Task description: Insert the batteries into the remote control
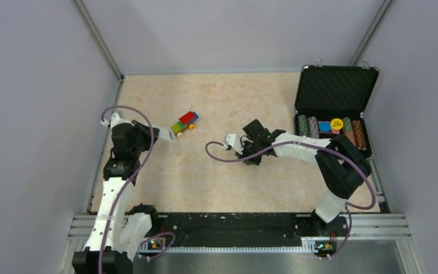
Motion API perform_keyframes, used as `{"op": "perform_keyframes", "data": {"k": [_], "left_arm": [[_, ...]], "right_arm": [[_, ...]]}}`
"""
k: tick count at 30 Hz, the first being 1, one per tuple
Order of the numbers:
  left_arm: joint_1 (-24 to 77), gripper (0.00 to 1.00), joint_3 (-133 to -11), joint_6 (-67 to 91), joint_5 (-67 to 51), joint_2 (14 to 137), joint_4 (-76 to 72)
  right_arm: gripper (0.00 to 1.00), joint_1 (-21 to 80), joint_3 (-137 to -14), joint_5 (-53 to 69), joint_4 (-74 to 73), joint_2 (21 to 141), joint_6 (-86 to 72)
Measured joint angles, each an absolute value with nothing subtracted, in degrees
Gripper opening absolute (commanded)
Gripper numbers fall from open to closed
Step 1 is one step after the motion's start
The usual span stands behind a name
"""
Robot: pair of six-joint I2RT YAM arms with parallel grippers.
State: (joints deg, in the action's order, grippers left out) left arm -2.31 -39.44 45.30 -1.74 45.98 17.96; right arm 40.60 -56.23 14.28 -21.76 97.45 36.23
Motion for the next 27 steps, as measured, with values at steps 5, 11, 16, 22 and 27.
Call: {"op": "perform_keyframes", "data": {"k": [5,11,16,22,27], "left_arm": [[-2.3,0.0,-39.4,45.5,-3.7,46.5,16.9],[-2.4,0.0,-39.1,46.5,-8.7,47.0,13.6],[-2.4,0.0,-35.2,48.9,-16.7,48.4,5.1],[-2.3,0.0,-30.8,52.6,-27.6,51.0,-6.0],[-2.2,0.0,-27.6,56.2,-32.2,50.9,-16.0]], "right_arm": [[0.0,40.6,-55.9,16.6,-21.3,95.2,27.7],[0.0,40.6,-57.4,19.2,-20.3,92.8,13.6],[0.0,40.4,-65.2,20.7,-24.9,93.2,0.1],[0.0,39.9,-75.3,25.0,-25.9,93.5,-17.2],[0.0,39.0,-75.3,28.0,-24.7,93.3,-33.9]]}}
